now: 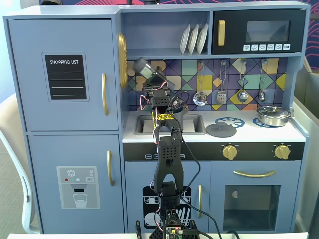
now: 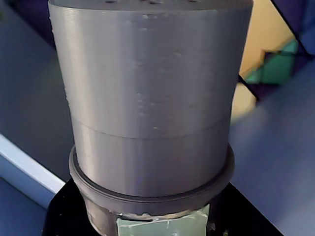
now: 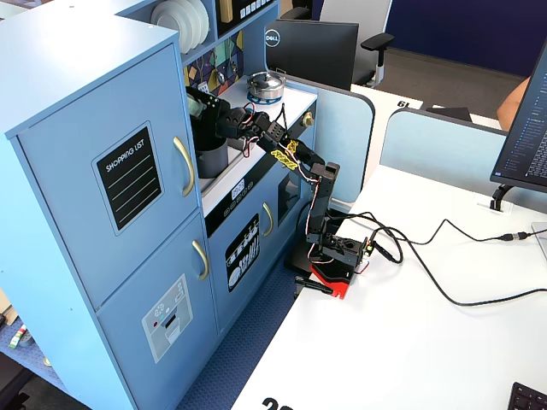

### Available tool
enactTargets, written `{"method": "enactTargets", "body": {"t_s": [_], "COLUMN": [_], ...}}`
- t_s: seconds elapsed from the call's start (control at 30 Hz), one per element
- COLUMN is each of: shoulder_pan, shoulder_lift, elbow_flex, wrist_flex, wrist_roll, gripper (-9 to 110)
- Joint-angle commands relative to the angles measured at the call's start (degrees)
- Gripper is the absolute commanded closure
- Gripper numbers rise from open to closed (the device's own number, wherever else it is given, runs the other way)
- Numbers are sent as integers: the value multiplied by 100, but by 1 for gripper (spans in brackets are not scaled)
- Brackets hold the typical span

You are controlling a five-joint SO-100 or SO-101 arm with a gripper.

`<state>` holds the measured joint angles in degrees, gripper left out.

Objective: Put salt in the gray recipient

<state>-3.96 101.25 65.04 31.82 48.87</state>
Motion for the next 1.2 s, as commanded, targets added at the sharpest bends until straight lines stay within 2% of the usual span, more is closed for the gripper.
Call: {"method": "enactTargets", "body": {"t_s": [0.0,0.3,0.8,1.17], "shoulder_pan": [193,334,-26,316], "shoulder_lift": [123,404,123,396], "elbow_flex": [-26,729,-606,413], "wrist_flex": [-97,88,53,334], "wrist_roll": [413,668,158,589], "gripper": [101,101,101,101]}}
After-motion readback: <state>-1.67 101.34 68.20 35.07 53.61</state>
